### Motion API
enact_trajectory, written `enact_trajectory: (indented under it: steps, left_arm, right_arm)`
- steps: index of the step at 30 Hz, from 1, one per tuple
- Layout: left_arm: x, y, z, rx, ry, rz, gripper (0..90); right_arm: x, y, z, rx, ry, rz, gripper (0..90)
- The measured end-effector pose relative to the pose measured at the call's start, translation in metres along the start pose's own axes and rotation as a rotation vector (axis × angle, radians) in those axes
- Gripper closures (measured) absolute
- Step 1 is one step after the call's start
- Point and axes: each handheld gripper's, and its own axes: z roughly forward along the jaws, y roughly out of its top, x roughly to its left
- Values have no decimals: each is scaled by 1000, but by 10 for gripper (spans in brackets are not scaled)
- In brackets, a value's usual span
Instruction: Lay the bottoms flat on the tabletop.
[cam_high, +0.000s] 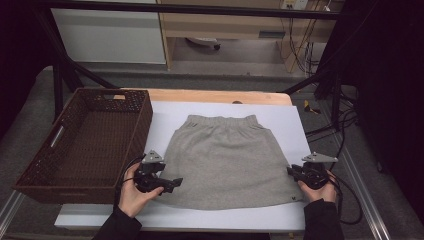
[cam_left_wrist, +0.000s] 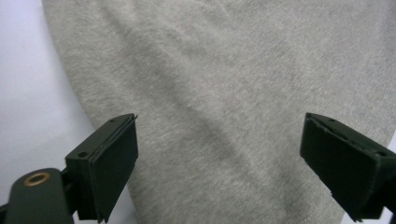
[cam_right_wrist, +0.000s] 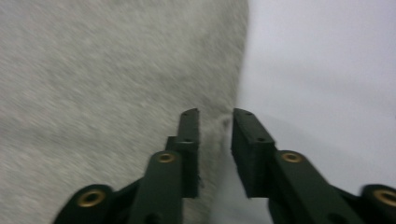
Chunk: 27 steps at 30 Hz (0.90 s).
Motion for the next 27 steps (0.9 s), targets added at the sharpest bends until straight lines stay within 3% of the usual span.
enact_trajectory:
  steps: [6, 14, 20, 27]
  left_arm:
    - [2, 0, -1, 0, -7, 3, 70]
    - [2, 1, 1, 3, -15, 3, 46]
    - [1, 3, 2, 6, -19, 9, 46]
    - [2, 6, 3, 12, -19, 10, 50]
  right_arm:
    - [23, 11, 2, -79, 74, -11, 380]
    - [47, 18, 9, -111, 163, -8, 152]
    - [57, 21, 12, -122, 189, 3, 57]
    - [68, 21, 18, -103, 213, -15, 36]
